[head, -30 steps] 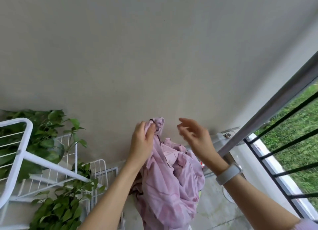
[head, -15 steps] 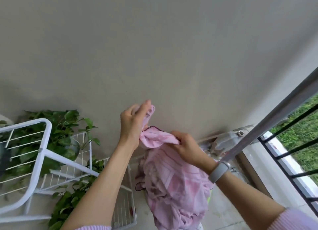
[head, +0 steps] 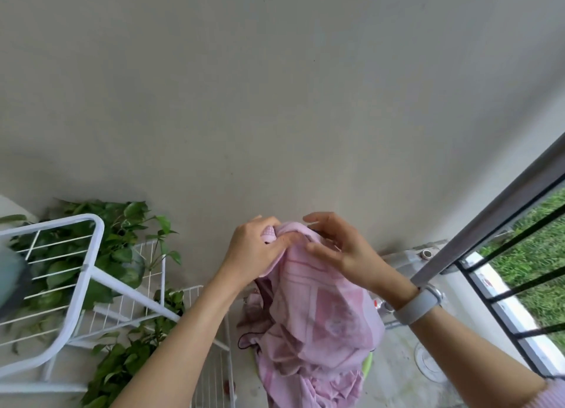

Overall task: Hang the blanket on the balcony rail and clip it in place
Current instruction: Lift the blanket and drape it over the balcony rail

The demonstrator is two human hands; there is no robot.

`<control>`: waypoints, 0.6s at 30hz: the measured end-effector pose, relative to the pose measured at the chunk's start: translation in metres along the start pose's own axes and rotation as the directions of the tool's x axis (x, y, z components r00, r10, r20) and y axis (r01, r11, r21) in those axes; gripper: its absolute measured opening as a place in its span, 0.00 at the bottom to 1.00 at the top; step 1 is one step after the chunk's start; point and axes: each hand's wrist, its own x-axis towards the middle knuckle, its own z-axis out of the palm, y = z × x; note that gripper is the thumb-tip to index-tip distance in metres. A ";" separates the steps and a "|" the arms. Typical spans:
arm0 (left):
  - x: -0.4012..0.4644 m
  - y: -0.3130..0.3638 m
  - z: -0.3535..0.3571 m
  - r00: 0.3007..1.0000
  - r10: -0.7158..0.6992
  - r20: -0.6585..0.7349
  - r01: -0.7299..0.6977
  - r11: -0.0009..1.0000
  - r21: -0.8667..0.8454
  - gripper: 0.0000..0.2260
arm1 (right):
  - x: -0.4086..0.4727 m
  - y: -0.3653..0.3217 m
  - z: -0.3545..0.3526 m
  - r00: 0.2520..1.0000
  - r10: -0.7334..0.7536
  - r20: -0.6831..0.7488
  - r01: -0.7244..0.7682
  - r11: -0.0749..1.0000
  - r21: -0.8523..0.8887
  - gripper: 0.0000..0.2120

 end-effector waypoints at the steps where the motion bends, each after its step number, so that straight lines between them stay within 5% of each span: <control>1: 0.002 0.004 -0.002 0.998 -0.029 -0.048 0.026 0.997 -0.075 0.12 | -0.005 0.004 0.001 0.999 0.021 0.024 -0.020 0.999 -0.035 0.17; 5: 0.018 0.020 -0.019 0.933 -0.218 -0.285 0.100 0.921 -0.378 0.12 | -0.012 0.019 -0.003 0.986 0.144 0.086 -0.121 0.965 -0.232 0.13; 8: 0.035 0.037 -0.037 0.909 -0.222 -0.354 0.043 0.892 -0.450 0.08 | -0.001 0.001 -0.017 0.994 0.107 -0.028 -0.111 0.962 -0.249 0.07; 11: 0.051 0.072 -0.060 0.910 -0.126 -0.395 -0.040 0.922 -0.386 0.10 | 0.023 -0.045 -0.044 0.967 -0.093 -0.237 0.012 0.947 -0.321 0.13; 14: 0.073 0.119 -0.095 0.873 0.062 -0.484 -0.186 0.959 -0.214 0.12 | 0.046 -0.112 -0.074 0.909 -0.305 -0.286 0.170 0.894 -0.414 0.03; 18: 0.094 0.184 -0.146 0.779 0.255 -0.573 -0.386 0.915 -0.116 0.13 | 0.065 -0.229 -0.115 0.723 -0.602 -0.340 0.357 0.747 -0.561 0.09</control>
